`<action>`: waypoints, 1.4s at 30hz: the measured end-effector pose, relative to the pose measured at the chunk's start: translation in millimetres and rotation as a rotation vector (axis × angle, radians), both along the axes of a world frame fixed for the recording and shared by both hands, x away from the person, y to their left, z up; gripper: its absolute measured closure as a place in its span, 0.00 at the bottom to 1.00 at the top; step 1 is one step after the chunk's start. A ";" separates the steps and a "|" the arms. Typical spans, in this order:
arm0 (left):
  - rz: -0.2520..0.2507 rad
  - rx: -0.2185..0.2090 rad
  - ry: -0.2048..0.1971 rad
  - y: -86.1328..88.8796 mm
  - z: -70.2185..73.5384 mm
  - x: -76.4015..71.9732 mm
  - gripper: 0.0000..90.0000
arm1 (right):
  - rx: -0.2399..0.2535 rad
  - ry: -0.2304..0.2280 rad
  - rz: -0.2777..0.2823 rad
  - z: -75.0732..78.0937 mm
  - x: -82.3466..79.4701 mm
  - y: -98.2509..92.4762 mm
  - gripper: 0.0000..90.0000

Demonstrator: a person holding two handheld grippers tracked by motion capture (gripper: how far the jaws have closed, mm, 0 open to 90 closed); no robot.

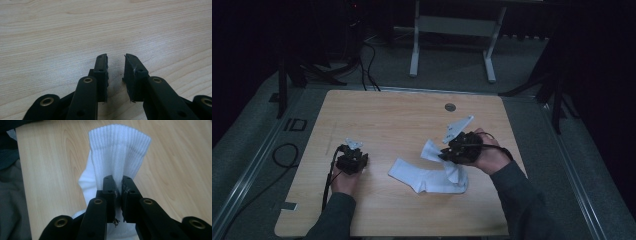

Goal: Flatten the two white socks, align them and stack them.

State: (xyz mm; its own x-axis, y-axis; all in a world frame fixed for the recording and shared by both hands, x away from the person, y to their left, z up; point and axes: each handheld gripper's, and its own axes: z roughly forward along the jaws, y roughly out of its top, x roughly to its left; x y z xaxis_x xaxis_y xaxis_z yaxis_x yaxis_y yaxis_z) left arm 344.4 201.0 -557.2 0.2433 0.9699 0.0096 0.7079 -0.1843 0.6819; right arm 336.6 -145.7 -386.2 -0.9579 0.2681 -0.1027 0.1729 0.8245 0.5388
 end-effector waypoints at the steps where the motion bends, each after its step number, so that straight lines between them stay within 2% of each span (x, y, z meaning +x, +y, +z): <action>1: 0.001 -0.002 -0.001 -0.1 -0.1 0.0 0.81 | 0.005 0.010 0.001 -4.9 0.3 5.2 0.92; 3: 0.001 -0.003 0.000 0.0 -0.1 0.1 0.81 | 0.016 0.027 0.004 -15.3 1.6 15.4 0.92; 4: 0.001 -0.003 0.000 0.0 -0.1 0.1 0.81 | 0.016 0.027 0.004 -15.3 1.6 15.4 0.92; 6: -0.001 -0.003 0.001 0.1 0.1 0.0 0.81 | 0.032 0.051 -0.002 -32.6 4.0 31.3 0.92; 12: -0.002 -0.002 0.004 0.4 0.3 -0.1 0.81 | 0.061 0.070 -0.068 -69.4 6.3 60.0 0.91; 14: -0.003 -0.002 0.003 0.5 0.2 -0.1 0.81 | 0.074 0.087 -0.084 -80.2 8.3 66.5 0.91; 17: -0.003 -0.002 0.003 0.5 0.2 -0.1 0.81 | 0.069 0.091 -0.130 -93.8 11.9 72.7 0.91; 20: -0.003 -0.001 0.003 0.5 0.2 -0.1 0.81 | 0.063 0.102 -0.152 -104.7 14.3 77.4 0.91; 25: -0.002 -0.001 0.001 0.3 0.1 -0.1 0.81 | 0.051 0.125 -0.160 -116.0 16.0 83.4 0.91; 27: -0.002 -0.002 0.001 0.2 0.1 -0.1 0.81 | 0.025 0.132 -0.164 -124.0 17.5 86.4 0.91; 30: -0.002 -0.001 0.001 0.2 0.1 -0.1 0.81 | 0.014 0.141 -0.165 -130.4 18.9 88.5 0.90; 36: -0.002 0.001 0.002 0.2 0.2 -0.2 0.81 | 0.019 0.143 -0.161 -134.4 19.3 91.6 0.90; 39: -0.002 0.003 0.002 0.0 0.2 -0.3 0.80 | 0.012 0.142 -0.158 -138.0 19.8 92.6 0.85; 40: -0.002 0.005 0.002 0.0 0.3 -0.4 0.80 | 0.009 0.142 -0.153 -139.0 20.0 92.9 0.80; 41: -0.002 0.008 0.000 0.0 0.3 -0.4 0.79 | 0.014 0.142 -0.146 -139.2 19.4 93.3 0.71; 42: -0.001 0.010 -0.002 -0.1 0.2 -0.4 0.79 | 0.014 0.142 -0.146 -139.2 19.4 93.3 0.71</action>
State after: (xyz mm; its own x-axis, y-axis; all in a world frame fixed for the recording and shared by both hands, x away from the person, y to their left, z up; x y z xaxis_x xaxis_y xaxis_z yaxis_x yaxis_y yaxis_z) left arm 344.0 201.0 -557.0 0.2444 0.9695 0.0200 0.7065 -0.1922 0.6811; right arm 356.0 -52.4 -525.4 -0.9135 0.4052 0.0355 0.3649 0.7777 0.5119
